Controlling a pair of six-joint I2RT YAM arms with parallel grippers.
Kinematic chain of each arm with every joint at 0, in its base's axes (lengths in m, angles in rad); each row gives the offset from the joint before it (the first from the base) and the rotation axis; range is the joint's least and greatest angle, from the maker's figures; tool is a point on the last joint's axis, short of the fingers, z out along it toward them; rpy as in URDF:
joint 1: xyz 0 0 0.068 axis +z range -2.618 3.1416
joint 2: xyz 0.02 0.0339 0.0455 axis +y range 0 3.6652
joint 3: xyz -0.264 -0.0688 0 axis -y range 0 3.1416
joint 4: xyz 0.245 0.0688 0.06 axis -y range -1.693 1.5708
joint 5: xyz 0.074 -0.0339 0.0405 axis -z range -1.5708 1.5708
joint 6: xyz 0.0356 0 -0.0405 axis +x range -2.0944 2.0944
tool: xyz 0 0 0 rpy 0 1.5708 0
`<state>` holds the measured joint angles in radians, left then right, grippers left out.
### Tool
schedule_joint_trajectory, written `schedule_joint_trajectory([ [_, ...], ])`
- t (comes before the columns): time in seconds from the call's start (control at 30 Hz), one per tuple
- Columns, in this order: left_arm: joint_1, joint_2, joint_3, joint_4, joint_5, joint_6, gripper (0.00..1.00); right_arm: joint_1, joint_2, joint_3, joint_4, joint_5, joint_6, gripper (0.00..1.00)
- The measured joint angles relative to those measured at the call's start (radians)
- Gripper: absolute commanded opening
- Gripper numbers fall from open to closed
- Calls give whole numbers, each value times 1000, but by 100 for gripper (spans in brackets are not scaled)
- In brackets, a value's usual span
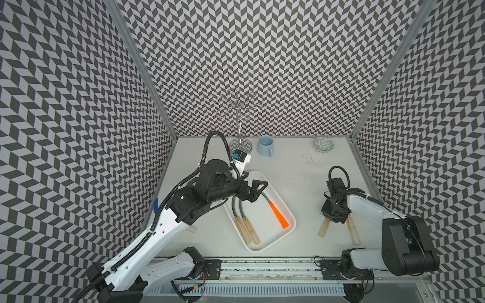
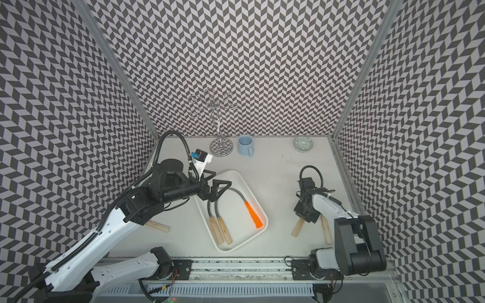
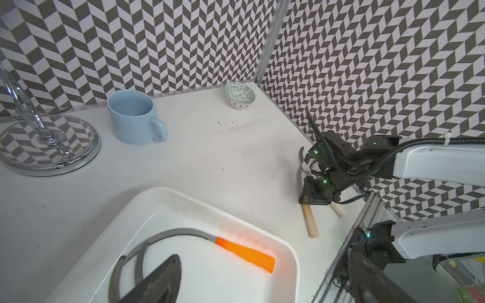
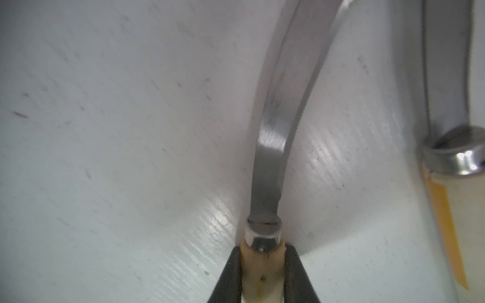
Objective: Put small sickles into storage boxes
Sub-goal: Pick up the sickle at the center of the board.
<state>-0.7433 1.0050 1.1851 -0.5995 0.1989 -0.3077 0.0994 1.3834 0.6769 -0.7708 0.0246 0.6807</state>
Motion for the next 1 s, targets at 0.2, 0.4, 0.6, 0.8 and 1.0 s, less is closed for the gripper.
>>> schedule_joint_trajectory([
  [0.2,5,2,0,-6,-13,0,100,0,24,20,23,0,-22,19],
  [0.4,5,10,1,-8,-27,-5,99,0,27,22,49,-6,-34,19],
  [0.6,11,17,1,-16,-43,-20,100,0,55,46,68,-19,-48,19],
  [0.8,20,17,1,-34,-68,-34,100,0,91,80,76,-29,-63,19],
  [1.0,27,16,1,-53,-90,-53,100,3,118,128,76,-49,-78,19],
])
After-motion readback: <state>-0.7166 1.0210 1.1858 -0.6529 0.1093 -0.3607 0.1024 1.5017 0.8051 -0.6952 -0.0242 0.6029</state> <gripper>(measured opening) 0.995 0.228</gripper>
